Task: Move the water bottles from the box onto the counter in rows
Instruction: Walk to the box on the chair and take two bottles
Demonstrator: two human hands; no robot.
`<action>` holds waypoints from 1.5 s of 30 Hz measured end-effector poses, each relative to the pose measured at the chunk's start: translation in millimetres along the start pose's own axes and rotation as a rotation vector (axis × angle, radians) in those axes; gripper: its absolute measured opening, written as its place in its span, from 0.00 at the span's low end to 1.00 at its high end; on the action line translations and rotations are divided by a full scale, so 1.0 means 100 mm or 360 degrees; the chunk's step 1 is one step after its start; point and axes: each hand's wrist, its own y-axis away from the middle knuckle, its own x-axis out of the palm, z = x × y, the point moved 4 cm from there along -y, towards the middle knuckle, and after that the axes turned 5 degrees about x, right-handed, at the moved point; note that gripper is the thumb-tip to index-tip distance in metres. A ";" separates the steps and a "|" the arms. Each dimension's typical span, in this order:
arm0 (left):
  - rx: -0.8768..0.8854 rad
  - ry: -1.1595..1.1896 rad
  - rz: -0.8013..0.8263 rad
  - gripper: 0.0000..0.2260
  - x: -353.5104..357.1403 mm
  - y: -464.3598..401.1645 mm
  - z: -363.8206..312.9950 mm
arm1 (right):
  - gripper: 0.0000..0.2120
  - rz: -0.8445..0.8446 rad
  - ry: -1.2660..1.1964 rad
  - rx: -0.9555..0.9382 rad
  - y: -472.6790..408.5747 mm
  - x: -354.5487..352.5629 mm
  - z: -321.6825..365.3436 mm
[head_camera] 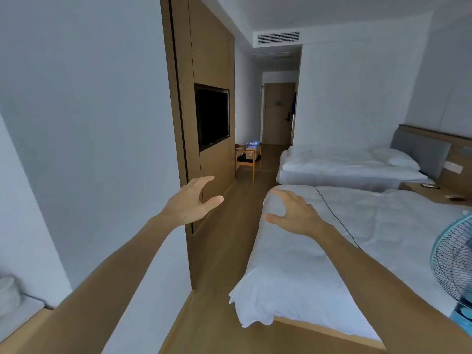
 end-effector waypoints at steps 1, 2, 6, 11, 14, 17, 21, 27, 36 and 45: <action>0.0003 -0.0005 -0.0007 0.31 0.00 -0.01 0.01 | 0.40 0.0008 0.0011 -0.0007 -0.03 0.02 0.00; -0.0008 -0.0025 -0.0019 0.31 0.00 -0.05 0.04 | 0.40 0.0008 0.0030 -0.0010 -0.07 0.03 0.01; -0.0053 -0.0032 -0.0012 0.31 0.09 -0.24 0.25 | 0.39 0.0040 0.0003 -0.0007 -0.32 0.20 -0.02; -0.0042 -0.0029 -0.0020 0.31 0.19 -0.66 0.61 | 0.39 0.0042 -0.0004 -0.0029 -0.80 0.45 -0.01; -0.0029 0.0038 -0.0014 0.30 0.23 -1.01 0.89 | 0.39 0.0044 -0.0006 -0.0026 -1.21 0.58 0.00; -0.0018 0.0127 -0.0019 0.30 0.26 -1.43 1.21 | 0.39 0.0035 -0.0028 0.0019 -1.66 0.71 0.00; -0.0021 0.0171 0.0008 0.29 0.27 -2.00 1.62 | 0.39 0.0039 -0.0042 0.0061 -2.21 0.90 0.04; 0.0046 0.0187 0.0008 0.29 0.34 -2.84 2.12 | 0.40 0.0010 -0.0033 0.0097 -3.01 1.13 0.03; 0.0118 0.0217 0.0063 0.30 0.90 -4.15 2.74 | 0.37 -0.0036 -0.0033 0.0132 -4.37 1.44 -0.30; 0.0064 0.0194 0.0075 0.30 1.30 -5.84 3.26 | 0.38 -0.0019 -0.0076 0.0167 -6.15 1.68 -0.83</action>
